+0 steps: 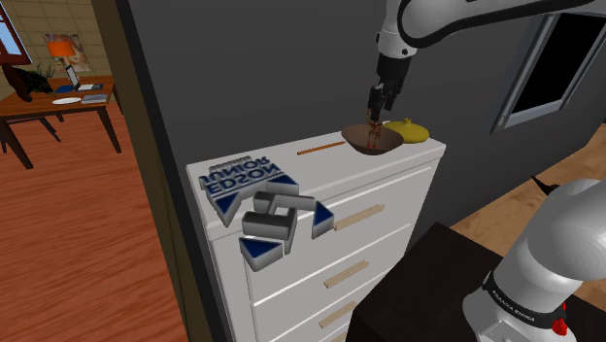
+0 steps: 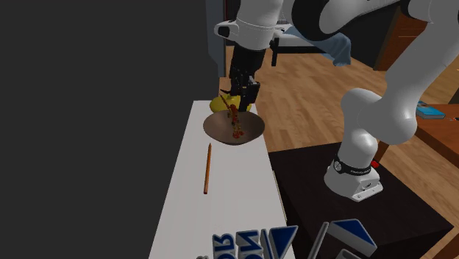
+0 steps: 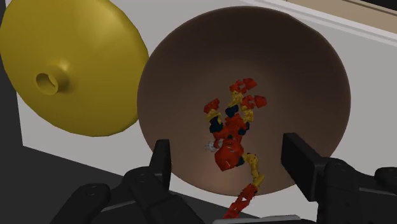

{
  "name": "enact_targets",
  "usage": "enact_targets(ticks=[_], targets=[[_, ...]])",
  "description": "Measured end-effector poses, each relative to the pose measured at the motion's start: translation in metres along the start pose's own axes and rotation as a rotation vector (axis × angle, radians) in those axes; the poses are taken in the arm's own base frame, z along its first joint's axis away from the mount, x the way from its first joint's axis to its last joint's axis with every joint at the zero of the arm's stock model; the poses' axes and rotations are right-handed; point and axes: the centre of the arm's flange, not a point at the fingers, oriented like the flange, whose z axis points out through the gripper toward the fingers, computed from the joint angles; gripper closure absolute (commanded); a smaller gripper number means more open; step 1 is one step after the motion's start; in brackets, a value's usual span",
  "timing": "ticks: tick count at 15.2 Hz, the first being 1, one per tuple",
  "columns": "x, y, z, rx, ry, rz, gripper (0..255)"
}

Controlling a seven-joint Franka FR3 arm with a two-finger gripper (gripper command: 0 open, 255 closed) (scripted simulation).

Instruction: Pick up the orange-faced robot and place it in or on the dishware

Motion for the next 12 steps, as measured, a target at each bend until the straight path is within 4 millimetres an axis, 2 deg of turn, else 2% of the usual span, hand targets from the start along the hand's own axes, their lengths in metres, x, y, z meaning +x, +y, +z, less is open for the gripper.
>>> enact_targets(ticks=[4,6,8,12], targets=[[0.0,0.0,0.0,0.0,0.0,0.0,0],[0.001,0.001,-0.015,0.0,0.001,0.0,0],[0.0,-0.001,-0.039,0.0,0.002,0.0,0],[0.0,0.0,-0.049,0.0,0.0,0.0,0]])
